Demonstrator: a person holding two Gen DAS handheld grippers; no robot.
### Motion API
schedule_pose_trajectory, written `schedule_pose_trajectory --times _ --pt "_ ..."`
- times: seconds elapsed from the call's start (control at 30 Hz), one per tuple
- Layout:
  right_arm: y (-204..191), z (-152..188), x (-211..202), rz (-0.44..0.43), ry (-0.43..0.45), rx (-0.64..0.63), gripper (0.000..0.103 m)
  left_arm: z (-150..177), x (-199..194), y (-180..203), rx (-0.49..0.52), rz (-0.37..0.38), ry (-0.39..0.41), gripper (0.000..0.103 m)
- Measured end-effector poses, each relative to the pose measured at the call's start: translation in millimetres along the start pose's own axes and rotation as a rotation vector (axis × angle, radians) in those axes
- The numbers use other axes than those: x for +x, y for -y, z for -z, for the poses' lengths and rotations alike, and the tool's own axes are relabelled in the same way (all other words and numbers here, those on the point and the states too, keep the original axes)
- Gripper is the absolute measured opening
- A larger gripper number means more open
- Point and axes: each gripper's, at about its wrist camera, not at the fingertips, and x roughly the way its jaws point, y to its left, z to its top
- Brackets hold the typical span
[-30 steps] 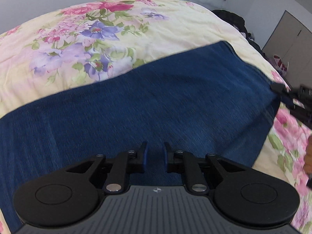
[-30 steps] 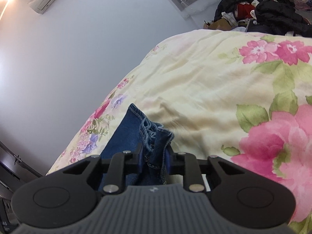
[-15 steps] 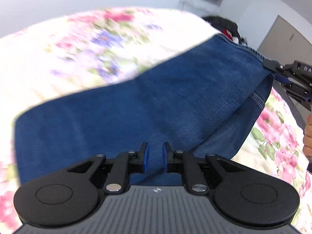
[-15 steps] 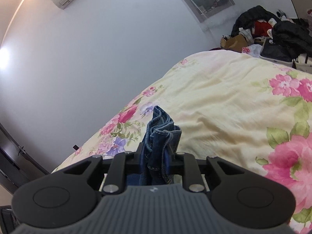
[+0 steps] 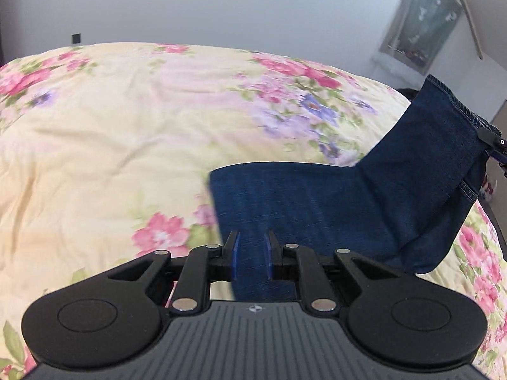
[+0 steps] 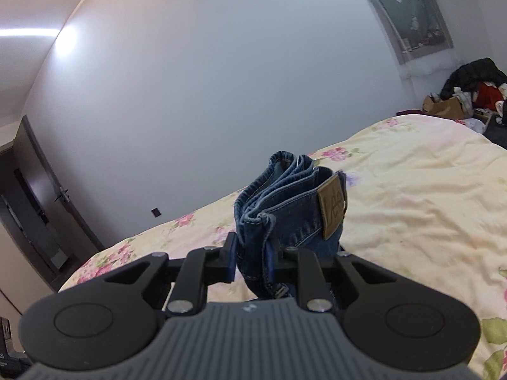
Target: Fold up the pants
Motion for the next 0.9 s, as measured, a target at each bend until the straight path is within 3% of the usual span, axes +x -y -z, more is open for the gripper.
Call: schedule_pose_trajectory --times 0.13,0.27,0.43,0.53,0.73,0.8,0.9 --pt "-53.1 28.9 24.5 -0.077 -0.069 -0.053 0.013 10.3 -11.8 -34.8 -0.050 -0.003 0.005 0.017" --pt "-93.3 79.2 58.8 -0.137 -0.188 -0.081 0.013 22.3 -16.9 -53.3 -0.026 -0.032 0.013 0.017" --pt "-119.0 161.7 104.3 -0.120 -0.404 -0.132 0.013 30.8 -14.9 -68.6 -0.021 -0.009 -0.013 0.017" --pt "-116.1 194.2 118.4 -0.104 -0.476 -0.168 0.013 34.6 -12.4 -74.0 -0.025 0.033 -0.024 0.017" --pt "-111.0 201.5 138.4 -0.089 -0.572 -0.199 0.016 35.8 -5.7 -74.9 -0.058 0.101 -0.036 0.028" --pt "-114.8 196.2 136.6 -0.112 -0.601 -0.175 0.030 34.3 -7.4 -72.4 -0.068 0.120 -0.029 0.034" --pt "-126.7 189.0 125.3 -0.128 -0.612 -0.229 0.036 30.8 -12.8 -69.6 -0.088 0.153 -0.012 0.040"
